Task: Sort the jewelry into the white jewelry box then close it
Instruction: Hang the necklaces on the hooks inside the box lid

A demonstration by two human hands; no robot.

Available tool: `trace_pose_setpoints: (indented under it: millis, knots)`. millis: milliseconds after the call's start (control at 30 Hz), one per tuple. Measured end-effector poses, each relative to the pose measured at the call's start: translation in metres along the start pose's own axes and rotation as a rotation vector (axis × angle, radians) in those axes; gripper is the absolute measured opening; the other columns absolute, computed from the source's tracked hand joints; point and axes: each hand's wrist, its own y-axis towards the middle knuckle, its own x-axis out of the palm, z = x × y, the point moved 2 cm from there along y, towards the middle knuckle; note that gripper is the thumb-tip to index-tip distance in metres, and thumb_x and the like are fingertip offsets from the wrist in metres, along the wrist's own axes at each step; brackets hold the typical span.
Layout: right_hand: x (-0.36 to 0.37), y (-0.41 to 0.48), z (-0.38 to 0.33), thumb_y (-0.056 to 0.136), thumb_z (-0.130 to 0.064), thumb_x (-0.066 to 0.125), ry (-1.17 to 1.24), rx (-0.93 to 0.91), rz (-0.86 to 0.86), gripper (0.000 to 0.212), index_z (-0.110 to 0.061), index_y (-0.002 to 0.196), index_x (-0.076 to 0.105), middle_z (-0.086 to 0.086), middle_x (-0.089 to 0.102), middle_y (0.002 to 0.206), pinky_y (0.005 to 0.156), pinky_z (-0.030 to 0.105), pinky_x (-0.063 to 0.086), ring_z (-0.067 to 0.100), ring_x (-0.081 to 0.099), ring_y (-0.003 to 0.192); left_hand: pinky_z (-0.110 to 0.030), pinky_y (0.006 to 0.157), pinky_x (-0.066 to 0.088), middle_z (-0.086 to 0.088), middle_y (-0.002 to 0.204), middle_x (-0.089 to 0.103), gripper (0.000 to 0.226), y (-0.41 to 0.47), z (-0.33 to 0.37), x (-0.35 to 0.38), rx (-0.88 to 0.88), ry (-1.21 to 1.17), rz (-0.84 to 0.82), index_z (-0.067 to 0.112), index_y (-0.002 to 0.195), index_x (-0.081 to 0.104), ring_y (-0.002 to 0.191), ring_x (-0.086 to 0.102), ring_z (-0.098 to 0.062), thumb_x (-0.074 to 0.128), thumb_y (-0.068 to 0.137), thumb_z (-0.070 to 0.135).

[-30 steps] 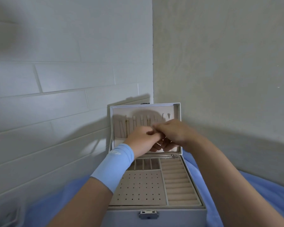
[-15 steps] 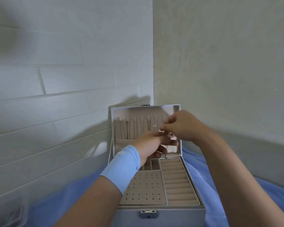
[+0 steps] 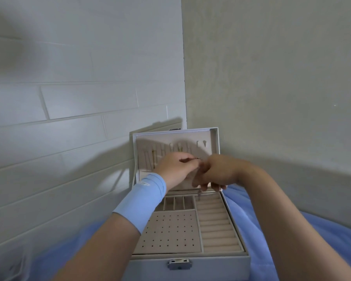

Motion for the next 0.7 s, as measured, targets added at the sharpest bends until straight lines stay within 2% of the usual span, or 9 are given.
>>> trace_pose_setpoints:
  millis: [67, 133, 200, 233, 300, 400, 533, 633, 700]
  knots:
    - [-0.008, -0.003, 0.002, 0.09, -0.02, 0.071, -0.011, 0.001, 0.058, 0.011, -0.014, 0.089, 0.08, 0.001, 0.077, 0.078, 0.049, 0.021, 0.044, 0.018, 0.059, 0.06, -0.022, 0.06, 0.046, 0.002, 0.086, 0.07, 0.027, 0.002, 0.0, -0.002, 0.008, 0.039, 0.0, 0.016, 0.102, 0.075, 0.076, 0.061, -0.012, 0.055, 0.098, 0.033]
    - [-0.016, -0.007, 0.0, 0.091, -0.019, 0.07, 0.031, -0.034, 0.149, 0.014, -0.008, 0.088, 0.079, 0.003, 0.078, 0.08, 0.047, 0.021, 0.042, 0.018, 0.061, 0.06, -0.036, 0.075, 0.049, -0.008, 0.083, 0.066, 0.035, 0.005, -0.005, -0.003, 0.011, 0.138, 0.017, 0.008, 0.103, 0.071, 0.08, 0.061, -0.021, 0.047, 0.101, 0.033]
    - [-0.022, -0.009, -0.002, 0.092, -0.02, 0.07, 0.081, -0.083, 0.273, 0.017, -0.007, 0.084, 0.078, 0.0, 0.077, 0.076, 0.045, 0.02, 0.04, 0.016, 0.06, 0.056, -0.035, 0.08, 0.047, -0.002, 0.087, 0.064, 0.03, 0.007, -0.011, 0.0, -0.003, 0.236, 0.004, 0.019, 0.111, 0.069, 0.091, 0.062, -0.022, 0.043, 0.103, 0.031]
    - [-0.024, -0.008, -0.002, 0.092, -0.02, 0.07, 0.102, -0.099, 0.334, 0.018, -0.007, 0.082, 0.078, -0.002, 0.076, 0.072, 0.043, 0.019, 0.039, 0.016, 0.06, 0.054, -0.032, 0.084, 0.047, 0.003, 0.095, 0.065, 0.029, 0.007, -0.013, 0.001, -0.003, 0.281, -0.009, 0.025, 0.117, 0.067, 0.097, 0.062, -0.02, 0.043, 0.103, 0.032]
    - [-0.026, -0.005, -0.001, 0.093, -0.021, 0.069, 0.115, -0.115, 0.431, 0.023, -0.008, 0.077, 0.077, -0.006, 0.074, 0.065, 0.042, 0.015, 0.039, 0.014, 0.059, 0.05, -0.036, 0.092, 0.05, 0.006, 0.112, 0.066, 0.027, 0.007, -0.017, 0.006, 0.017, 0.398, -0.033, 0.03, 0.117, 0.067, 0.104, 0.062, -0.018, 0.046, 0.101, 0.034]
    - [-0.025, 0.001, 0.0, 0.095, -0.023, 0.066, 0.09, -0.116, 0.51, 0.028, -0.009, 0.073, 0.076, -0.005, 0.075, 0.071, 0.046, 0.015, 0.042, 0.013, 0.063, 0.047, -0.041, 0.093, 0.051, 0.006, 0.123, 0.059, 0.03, 0.006, -0.017, 0.011, 0.048, 0.605, -0.05, 0.031, 0.12, 0.064, 0.107, 0.06, -0.019, 0.048, 0.097, 0.041]
    - [-0.018, 0.008, 0.001, 0.094, -0.02, 0.064, 0.026, -0.117, 0.561, 0.024, -0.009, 0.076, 0.075, 0.005, 0.075, 0.076, 0.06, 0.027, 0.055, 0.014, 0.065, 0.044, -0.039, 0.09, 0.052, 0.003, 0.122, 0.056, 0.031, 0.009, -0.013, 0.013, 0.049, 0.755, -0.074, 0.028, 0.122, 0.063, 0.103, 0.06, -0.022, 0.052, 0.096, 0.042]
    - [-0.011, 0.012, 0.005, 0.087, -0.013, 0.065, -0.1, -0.081, 0.477, 0.014, -0.016, 0.078, 0.076, -0.001, 0.075, 0.076, 0.069, 0.036, 0.062, 0.014, 0.067, 0.046, -0.035, 0.085, 0.052, 0.003, 0.116, 0.058, 0.029, 0.011, -0.011, 0.012, 0.058, 0.762, -0.051, 0.026, 0.114, 0.066, 0.097, 0.06, -0.02, 0.053, 0.095, 0.043]
    - [-0.009, 0.014, 0.009, 0.085, -0.01, 0.065, -0.184, -0.037, 0.422, 0.015, -0.02, 0.086, 0.077, -0.006, 0.076, 0.081, 0.074, 0.038, 0.062, 0.013, 0.068, 0.047, -0.035, 0.084, 0.054, 0.005, 0.11, 0.063, 0.029, 0.011, -0.012, 0.011, 0.048, 0.731, -0.055, 0.026, 0.111, 0.068, 0.092, 0.062, -0.018, 0.052, 0.095, 0.045]
